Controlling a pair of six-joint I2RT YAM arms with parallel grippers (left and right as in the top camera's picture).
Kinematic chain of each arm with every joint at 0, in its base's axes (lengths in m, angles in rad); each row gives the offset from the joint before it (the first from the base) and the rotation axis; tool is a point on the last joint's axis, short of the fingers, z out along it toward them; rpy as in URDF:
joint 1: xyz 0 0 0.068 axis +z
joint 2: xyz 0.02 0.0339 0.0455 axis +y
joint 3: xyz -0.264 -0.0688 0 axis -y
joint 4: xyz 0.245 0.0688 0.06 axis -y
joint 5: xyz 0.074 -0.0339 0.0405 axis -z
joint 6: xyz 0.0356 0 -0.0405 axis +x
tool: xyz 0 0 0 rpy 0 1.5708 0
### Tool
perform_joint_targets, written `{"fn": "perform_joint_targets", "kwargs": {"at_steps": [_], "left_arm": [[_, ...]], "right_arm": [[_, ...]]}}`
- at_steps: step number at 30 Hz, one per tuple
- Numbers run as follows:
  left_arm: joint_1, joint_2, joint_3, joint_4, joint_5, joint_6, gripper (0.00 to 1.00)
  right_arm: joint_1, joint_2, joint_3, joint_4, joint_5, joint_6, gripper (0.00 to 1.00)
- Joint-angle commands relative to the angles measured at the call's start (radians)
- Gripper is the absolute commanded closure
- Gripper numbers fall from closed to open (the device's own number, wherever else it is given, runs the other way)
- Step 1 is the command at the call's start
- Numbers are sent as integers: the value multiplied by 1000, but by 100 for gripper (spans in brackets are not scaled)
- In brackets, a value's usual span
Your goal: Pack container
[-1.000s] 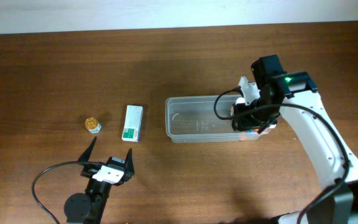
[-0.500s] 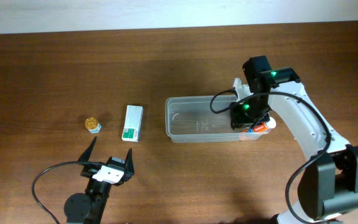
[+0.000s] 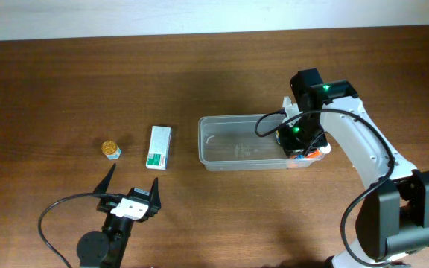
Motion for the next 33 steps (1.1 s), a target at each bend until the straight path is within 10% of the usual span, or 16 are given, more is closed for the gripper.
{"fn": "perform_joint_targets", "kwargs": {"at_steps": [1,16,33], "left_arm": [[6,-9,-2,-5,14,5,0],[6,-9,-2,-5,14,5,1],[6,-9,-2,-5,14,6,1]], "right_arm": [[10,5,-2,-3,11,10,85],[102,1,209,-132,-86,10,69],[-30,-177,454,-438,163,120,28]]}}
